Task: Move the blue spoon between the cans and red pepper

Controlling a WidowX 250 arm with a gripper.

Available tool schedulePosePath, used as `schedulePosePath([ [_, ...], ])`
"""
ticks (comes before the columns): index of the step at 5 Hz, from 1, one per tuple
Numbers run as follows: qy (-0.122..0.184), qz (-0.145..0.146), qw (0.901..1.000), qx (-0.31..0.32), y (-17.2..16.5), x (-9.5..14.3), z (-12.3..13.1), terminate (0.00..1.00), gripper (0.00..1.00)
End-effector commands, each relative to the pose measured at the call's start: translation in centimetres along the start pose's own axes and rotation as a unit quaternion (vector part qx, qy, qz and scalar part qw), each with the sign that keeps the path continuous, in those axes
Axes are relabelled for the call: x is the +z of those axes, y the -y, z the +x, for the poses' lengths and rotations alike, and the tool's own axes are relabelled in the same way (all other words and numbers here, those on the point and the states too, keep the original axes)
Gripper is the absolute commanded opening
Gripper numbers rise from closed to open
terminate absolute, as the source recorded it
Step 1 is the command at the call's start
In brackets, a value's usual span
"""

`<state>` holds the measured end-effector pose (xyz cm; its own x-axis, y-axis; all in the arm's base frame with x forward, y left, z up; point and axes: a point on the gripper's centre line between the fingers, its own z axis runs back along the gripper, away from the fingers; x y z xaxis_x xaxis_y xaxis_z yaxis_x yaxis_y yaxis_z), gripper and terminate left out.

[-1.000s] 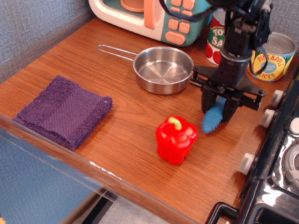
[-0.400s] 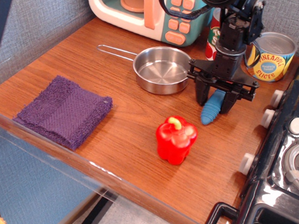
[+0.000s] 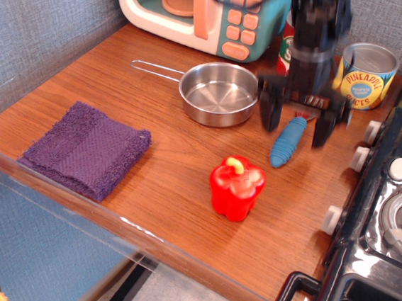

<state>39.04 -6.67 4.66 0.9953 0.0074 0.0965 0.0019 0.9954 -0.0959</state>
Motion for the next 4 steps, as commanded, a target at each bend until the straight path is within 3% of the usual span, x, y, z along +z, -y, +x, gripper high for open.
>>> schedulePosePath([
  [1, 0.063, -0.017, 0.9978, -0.01, -1.8, 8.4, -0.6, 0.0, 1.0],
  [3, 0.055, 0.047, 0.9972, -0.02, -3.3, 8.5, -2.1, 0.0, 1.0],
  [4, 0.052, 0.039, 0.9978, -0.014, -4.1, 8.5, -2.7, 0.0, 1.0],
])
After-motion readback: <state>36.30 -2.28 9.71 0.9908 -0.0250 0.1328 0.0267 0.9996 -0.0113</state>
